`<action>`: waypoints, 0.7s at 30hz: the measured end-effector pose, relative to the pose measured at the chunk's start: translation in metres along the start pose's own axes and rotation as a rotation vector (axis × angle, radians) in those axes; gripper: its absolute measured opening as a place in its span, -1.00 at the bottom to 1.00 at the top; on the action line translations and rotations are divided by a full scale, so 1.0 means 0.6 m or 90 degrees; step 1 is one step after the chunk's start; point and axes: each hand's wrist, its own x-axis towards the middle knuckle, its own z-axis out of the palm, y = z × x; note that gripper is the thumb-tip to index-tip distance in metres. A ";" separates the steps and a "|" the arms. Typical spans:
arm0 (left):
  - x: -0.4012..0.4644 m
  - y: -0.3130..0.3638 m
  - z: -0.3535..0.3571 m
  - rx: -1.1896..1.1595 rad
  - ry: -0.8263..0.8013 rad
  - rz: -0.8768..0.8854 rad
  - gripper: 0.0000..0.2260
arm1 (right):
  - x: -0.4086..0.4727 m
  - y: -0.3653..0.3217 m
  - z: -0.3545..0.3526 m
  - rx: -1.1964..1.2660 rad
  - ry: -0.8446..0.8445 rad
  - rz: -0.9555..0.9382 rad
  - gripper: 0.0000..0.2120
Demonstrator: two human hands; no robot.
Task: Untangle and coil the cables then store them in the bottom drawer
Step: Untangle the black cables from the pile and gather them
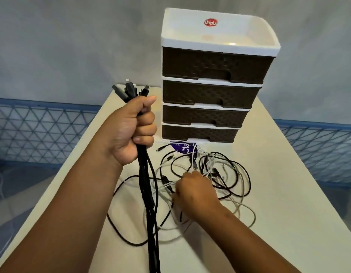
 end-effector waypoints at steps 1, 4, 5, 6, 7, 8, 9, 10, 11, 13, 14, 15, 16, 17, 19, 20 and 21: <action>-0.002 -0.001 -0.001 -0.001 0.005 0.000 -0.61 | -0.002 0.006 -0.009 0.038 0.002 0.006 -0.78; -0.007 -0.002 -0.008 -0.009 0.029 0.004 -0.60 | -0.003 0.028 -0.064 0.184 0.012 0.041 -0.77; -0.009 -0.003 -0.010 -0.012 0.036 0.004 -0.60 | -0.003 0.036 -0.084 0.214 0.025 0.054 -0.76; -0.010 -0.004 -0.011 -0.014 0.041 0.003 -0.61 | -0.003 0.044 -0.105 0.242 0.043 0.064 -0.76; -0.011 -0.005 -0.012 -0.015 0.044 0.000 -0.61 | -0.002 0.053 -0.126 0.273 0.066 0.070 -0.76; -0.011 -0.006 -0.014 -0.015 0.045 -0.005 -0.61 | -0.001 0.061 -0.144 0.302 0.090 0.071 -0.77; -0.012 -0.006 -0.013 -0.015 0.044 -0.008 -0.62 | -0.001 0.067 -0.163 0.315 0.109 0.065 -0.78; -0.012 -0.006 -0.013 -0.014 0.043 -0.012 -0.62 | 0.000 0.073 -0.180 0.297 0.128 0.052 -0.78; -0.013 -0.007 -0.013 -0.014 0.044 -0.016 -0.61 | 0.001 0.079 -0.194 0.260 0.150 0.039 -0.79; -0.013 -0.008 -0.012 -0.013 0.048 -0.022 -0.60 | 0.001 0.087 -0.217 0.233 0.190 0.029 -0.79; -0.013 -0.009 -0.010 -0.011 0.050 -0.025 -0.60 | 0.000 0.089 -0.226 0.276 0.208 0.036 -0.78; -0.013 -0.009 -0.008 -0.008 0.051 -0.029 -0.60 | 0.000 0.090 -0.232 0.355 0.228 0.050 -0.78; -0.013 -0.011 -0.006 -0.003 0.053 -0.034 -0.61 | -0.001 0.090 -0.238 0.451 0.248 0.069 -0.77; -0.015 -0.011 -0.003 0.004 0.054 -0.038 -0.63 | -0.002 0.090 -0.245 0.552 0.268 0.087 -0.77; -0.018 -0.014 0.004 0.017 0.050 -0.048 -0.68 | -0.006 0.087 -0.258 0.734 0.291 0.085 -0.76; -0.020 -0.016 0.009 0.022 0.046 -0.055 -0.72 | -0.010 0.083 -0.263 0.801 0.289 0.067 -0.76; -0.022 -0.019 0.014 0.027 0.042 -0.064 -0.74 | -0.016 0.076 -0.265 0.846 0.280 0.044 -0.77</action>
